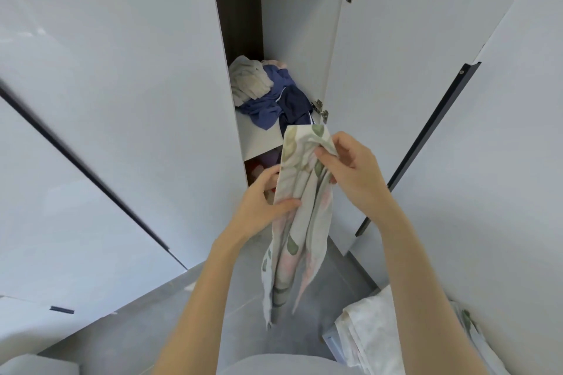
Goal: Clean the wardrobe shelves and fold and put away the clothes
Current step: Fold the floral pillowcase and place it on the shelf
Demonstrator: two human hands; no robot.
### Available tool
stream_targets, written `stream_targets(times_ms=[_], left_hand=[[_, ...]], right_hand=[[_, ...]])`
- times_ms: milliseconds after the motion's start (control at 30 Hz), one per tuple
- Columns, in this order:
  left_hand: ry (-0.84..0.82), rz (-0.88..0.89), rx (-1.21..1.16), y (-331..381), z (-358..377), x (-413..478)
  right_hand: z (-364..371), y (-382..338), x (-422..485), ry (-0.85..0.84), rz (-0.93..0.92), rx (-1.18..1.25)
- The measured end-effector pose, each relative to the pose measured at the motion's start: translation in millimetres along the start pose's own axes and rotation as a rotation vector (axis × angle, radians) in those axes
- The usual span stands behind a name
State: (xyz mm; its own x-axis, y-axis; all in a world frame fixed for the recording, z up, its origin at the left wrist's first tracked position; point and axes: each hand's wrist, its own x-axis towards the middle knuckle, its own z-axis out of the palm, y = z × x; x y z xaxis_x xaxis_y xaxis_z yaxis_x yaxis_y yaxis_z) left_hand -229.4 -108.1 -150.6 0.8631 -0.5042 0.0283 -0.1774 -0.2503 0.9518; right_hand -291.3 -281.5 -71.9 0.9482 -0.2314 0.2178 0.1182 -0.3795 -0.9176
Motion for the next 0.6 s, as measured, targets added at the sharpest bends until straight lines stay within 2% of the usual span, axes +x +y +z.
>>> stream_targets(times_ms=[67,200,333,467,600], left_hand=[[-0.006,-0.072,-0.031,-18.7,5.6,-2.2],[0.035,-0.191,0.128,-48.1,18.9,-8.5],[0.277,-0.243,0.025,-41.4,21.1,-15.2],[0.346,-0.212,-0.068,-11.0,4.1,-9.0],[0.257,-0.100,-0.082,27.0,-3.4,-10.5]], right_hand=[[-8.2,-5.9,1.1,0.001,0.016,0.085],[-23.2,-2.1,-0.9,0.095,0.097,0.204],[-28.6,17.6,-5.4,0.153,0.231,0.061],[-26.7,27.2,-15.1,0.114,0.305,-0.063],[-18.5,20.8,-23.7,0.049,0.246,-0.050]])
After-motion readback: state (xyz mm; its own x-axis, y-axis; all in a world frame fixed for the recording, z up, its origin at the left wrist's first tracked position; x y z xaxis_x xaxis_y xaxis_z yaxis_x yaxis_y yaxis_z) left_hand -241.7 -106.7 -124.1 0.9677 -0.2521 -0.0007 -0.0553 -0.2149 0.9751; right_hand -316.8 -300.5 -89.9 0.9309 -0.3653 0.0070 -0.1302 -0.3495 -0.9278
